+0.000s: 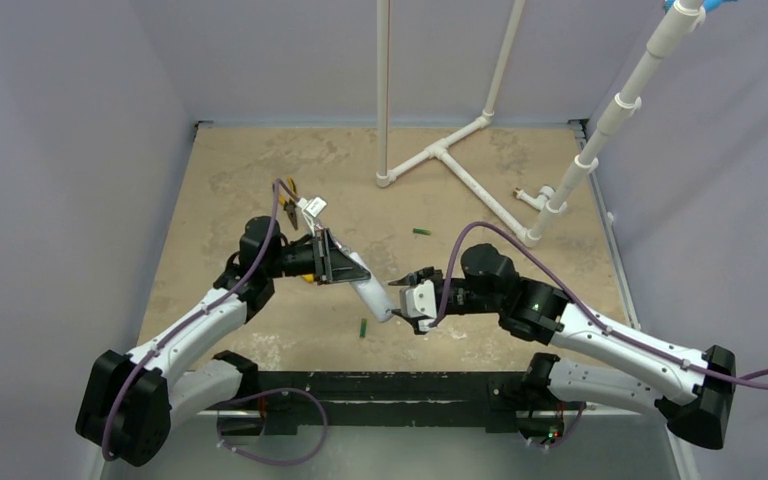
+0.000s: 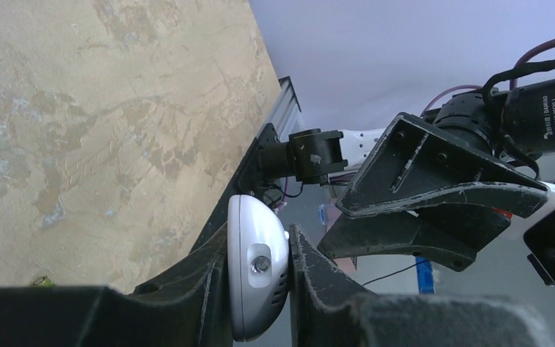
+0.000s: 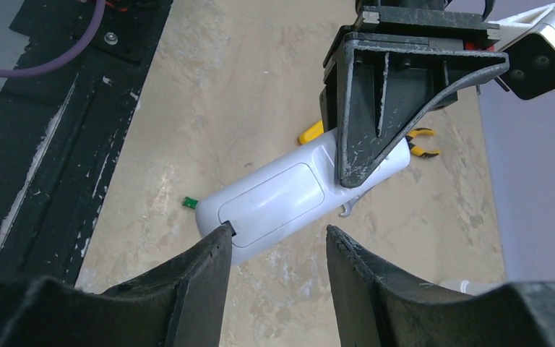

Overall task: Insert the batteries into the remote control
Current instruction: Remove the battery cover from the remote control.

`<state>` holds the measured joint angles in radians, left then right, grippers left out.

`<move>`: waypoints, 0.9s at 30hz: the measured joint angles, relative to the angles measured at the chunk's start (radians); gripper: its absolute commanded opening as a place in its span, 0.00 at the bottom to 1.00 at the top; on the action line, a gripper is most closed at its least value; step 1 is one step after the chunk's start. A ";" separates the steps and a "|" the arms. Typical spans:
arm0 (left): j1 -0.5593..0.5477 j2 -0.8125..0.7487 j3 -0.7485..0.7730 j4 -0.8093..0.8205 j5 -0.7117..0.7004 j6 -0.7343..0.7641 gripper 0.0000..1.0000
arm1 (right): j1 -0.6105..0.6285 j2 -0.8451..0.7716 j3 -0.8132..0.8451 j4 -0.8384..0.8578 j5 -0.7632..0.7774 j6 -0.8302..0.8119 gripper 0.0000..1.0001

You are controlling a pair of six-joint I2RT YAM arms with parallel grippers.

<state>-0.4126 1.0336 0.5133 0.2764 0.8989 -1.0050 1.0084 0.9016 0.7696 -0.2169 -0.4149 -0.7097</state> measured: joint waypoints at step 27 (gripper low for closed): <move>0.137 -0.299 -0.154 -0.024 -0.162 -0.075 0.00 | 0.000 0.007 0.002 0.033 -0.004 -0.063 0.48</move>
<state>-0.2760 0.7341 0.3595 0.2523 0.7368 -1.0798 1.0084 0.9089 0.7712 -0.1841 -0.4187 -0.7723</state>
